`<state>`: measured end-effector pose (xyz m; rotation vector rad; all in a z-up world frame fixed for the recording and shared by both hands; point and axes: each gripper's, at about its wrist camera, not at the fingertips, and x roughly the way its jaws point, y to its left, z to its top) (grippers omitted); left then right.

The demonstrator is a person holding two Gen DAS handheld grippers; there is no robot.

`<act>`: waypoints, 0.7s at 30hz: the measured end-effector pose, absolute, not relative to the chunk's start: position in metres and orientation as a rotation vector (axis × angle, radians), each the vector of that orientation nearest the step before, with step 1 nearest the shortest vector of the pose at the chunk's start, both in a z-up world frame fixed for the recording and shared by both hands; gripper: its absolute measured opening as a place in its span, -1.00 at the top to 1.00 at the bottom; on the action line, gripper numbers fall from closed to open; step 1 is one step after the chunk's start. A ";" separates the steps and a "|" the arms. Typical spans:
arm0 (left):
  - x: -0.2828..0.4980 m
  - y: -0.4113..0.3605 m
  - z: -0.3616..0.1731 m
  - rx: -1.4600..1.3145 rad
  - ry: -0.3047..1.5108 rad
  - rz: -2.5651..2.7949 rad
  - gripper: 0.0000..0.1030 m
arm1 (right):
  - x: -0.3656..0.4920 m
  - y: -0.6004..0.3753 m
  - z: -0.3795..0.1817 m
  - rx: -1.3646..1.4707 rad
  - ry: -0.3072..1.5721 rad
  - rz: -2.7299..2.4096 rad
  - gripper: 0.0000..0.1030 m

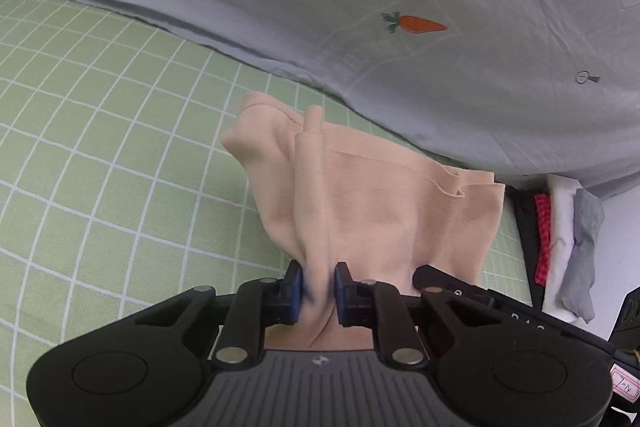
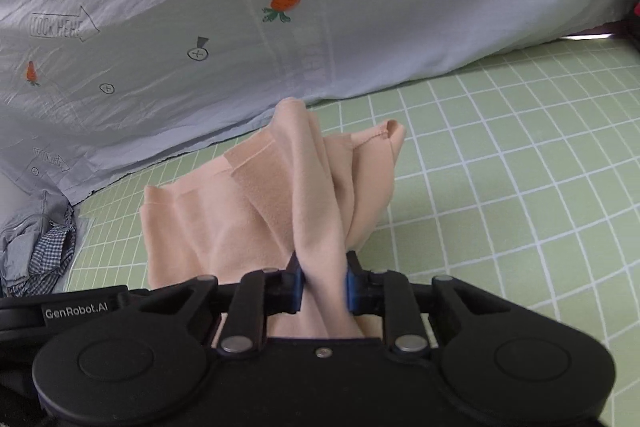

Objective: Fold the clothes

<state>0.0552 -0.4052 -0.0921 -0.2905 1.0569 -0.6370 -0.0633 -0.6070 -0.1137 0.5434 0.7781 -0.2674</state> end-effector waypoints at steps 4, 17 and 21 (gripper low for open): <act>0.004 -0.406 -0.058 -0.265 1.000 -0.691 0.67 | -0.112 -0.593 -0.086 0.554 0.722 -0.303 0.61; -0.126 -0.454 -0.064 -0.186 1.110 -0.878 0.67 | -0.282 -0.572 -0.100 0.611 0.760 -0.521 0.61; -0.164 -0.506 -0.058 -0.129 1.080 -0.937 0.67 | -0.334 -0.608 -0.103 0.644 0.726 -0.563 0.61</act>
